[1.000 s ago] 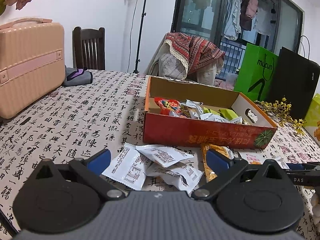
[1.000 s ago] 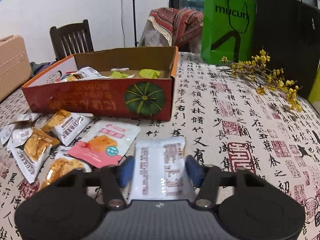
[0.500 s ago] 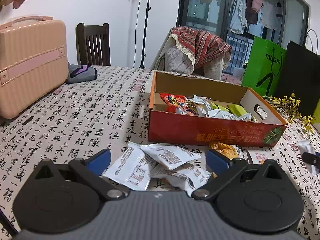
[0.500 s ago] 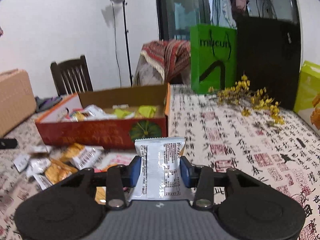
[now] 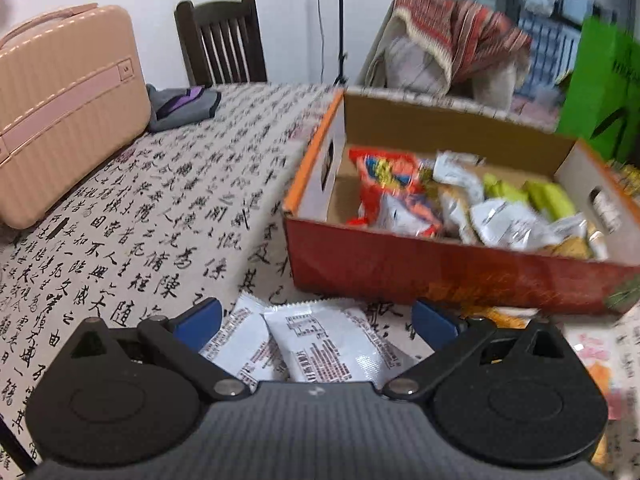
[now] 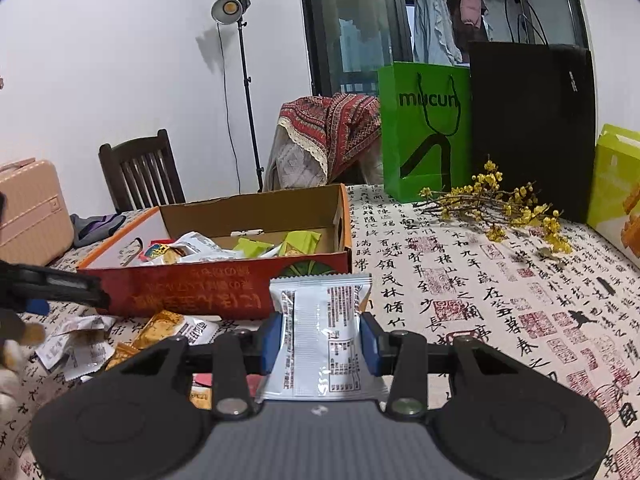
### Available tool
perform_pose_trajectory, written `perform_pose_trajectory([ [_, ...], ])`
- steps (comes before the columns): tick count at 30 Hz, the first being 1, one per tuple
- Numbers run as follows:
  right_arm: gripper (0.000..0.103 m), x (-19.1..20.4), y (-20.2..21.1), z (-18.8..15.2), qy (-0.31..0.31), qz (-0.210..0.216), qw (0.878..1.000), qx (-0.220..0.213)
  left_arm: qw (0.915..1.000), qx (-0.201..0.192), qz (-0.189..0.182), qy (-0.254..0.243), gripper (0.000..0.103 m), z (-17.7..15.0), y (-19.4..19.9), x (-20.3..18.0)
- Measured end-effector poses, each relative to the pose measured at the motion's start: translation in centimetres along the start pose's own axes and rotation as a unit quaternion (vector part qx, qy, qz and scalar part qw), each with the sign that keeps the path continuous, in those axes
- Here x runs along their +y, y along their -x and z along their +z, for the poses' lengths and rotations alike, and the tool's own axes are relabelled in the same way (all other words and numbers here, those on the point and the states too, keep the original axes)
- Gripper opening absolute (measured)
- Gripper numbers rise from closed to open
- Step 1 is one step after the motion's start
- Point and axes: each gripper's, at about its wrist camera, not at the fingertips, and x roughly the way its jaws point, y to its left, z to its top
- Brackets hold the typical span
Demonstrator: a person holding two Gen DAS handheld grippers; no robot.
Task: Organize snacks
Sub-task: 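Hold the white packet in the right tool while the left tool grasps another white packet, then carry both white packets into the box and open both tools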
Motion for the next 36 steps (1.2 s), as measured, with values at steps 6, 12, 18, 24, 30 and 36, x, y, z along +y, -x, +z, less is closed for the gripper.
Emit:
perform_pose_trajectory([
  [6,0.040,-0.2,-0.8,-0.6,-0.010,0.007,1.000,0.008,0.9996,0.012,0.021,-0.015,0.079,-0.5,-0.8,-0.9],
  [12,0.040,-0.4,-1.3,-1.0,-0.013,0.005,1.000,0.011,0.9995,0.016,-0.021,-0.018,0.047,-0.8,0.0,-0.1],
  [18,0.040,-0.4,-1.4,-1.1,-0.012,0.008,1.000,0.011,0.9982,-0.012,-0.052,-0.028,0.043,-1.6,1.8,1.0],
  [24,0.040,0.0,-1.2,-1.1,-0.001,0.013,1.000,0.009,0.9950,-0.040,-0.087,-0.029,0.043,-2.7,4.0,2.6],
  [30,0.040,1.1,-0.4,-0.6,0.021,0.014,1.000,0.001,0.9899,-0.075,-0.119,-0.019,0.043,-3.3,6.2,4.1],
  [36,0.040,2.4,0.1,0.6,0.032,0.017,0.999,-0.010,0.9803,-0.115,-0.160,-0.017,0.043,-2.6,8.2,4.2],
])
